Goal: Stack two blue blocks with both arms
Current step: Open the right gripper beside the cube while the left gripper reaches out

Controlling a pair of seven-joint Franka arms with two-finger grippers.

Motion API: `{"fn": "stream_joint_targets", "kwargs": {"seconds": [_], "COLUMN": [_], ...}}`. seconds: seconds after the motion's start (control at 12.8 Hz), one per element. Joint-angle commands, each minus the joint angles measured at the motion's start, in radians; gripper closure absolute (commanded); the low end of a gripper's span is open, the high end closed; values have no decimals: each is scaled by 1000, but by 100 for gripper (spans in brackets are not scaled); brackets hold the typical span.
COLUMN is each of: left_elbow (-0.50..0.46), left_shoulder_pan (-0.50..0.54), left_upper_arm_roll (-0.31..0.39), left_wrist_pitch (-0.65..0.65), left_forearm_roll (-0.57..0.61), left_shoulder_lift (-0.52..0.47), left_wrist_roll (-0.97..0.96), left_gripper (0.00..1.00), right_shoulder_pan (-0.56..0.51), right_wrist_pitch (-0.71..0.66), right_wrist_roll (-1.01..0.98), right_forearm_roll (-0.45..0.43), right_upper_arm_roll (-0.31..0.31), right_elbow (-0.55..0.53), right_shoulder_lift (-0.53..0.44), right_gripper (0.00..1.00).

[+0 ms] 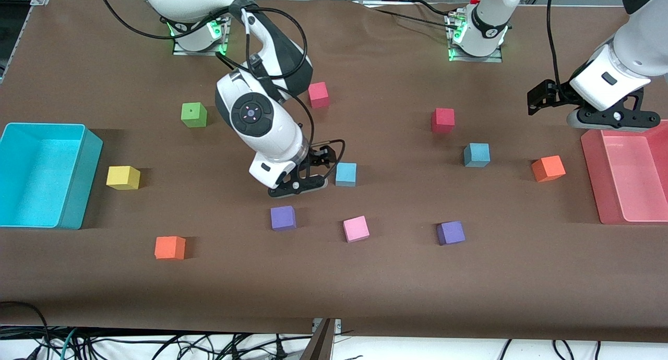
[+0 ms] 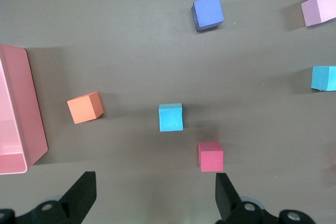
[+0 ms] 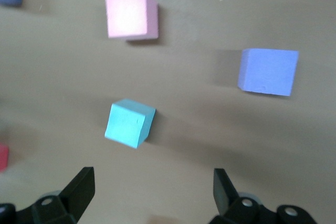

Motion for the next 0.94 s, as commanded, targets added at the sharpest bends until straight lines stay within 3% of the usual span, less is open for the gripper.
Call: {"fn": "stream_joint_targets", "kwargs": {"seconds": [0.0,0.23,0.39,0.86], "left_elbow": [16,16,0,-67], "left_shoulder_pan": [-8,-8,-5,-5], "left_upper_arm_roll": [7,7,8,8], "left_wrist_pitch": [-22,-22,-23,7], "left_forearm_roll": [-27,-27,-27,-27], "left_shoulder_lift": [-3,-3,-3,24], "left_wrist_roll": [-7,-7,1,-7], "left_gripper": [0,0,0,0], "right_shoulder_pan": [-48,-115,-172,-187], "right_wrist_pitch": [77,279,394,543], "right_wrist_roll": [-217,-447,-668,-1277], "right_forearm_roll": [23,62,143,613], "right_upper_arm_roll": [51,116,151,154], "right_elbow": [-150,-294,-372,-458], "right_shoulder_lift": [-85,-115,-113,-52], "right_gripper": [0,0,0,0]}}
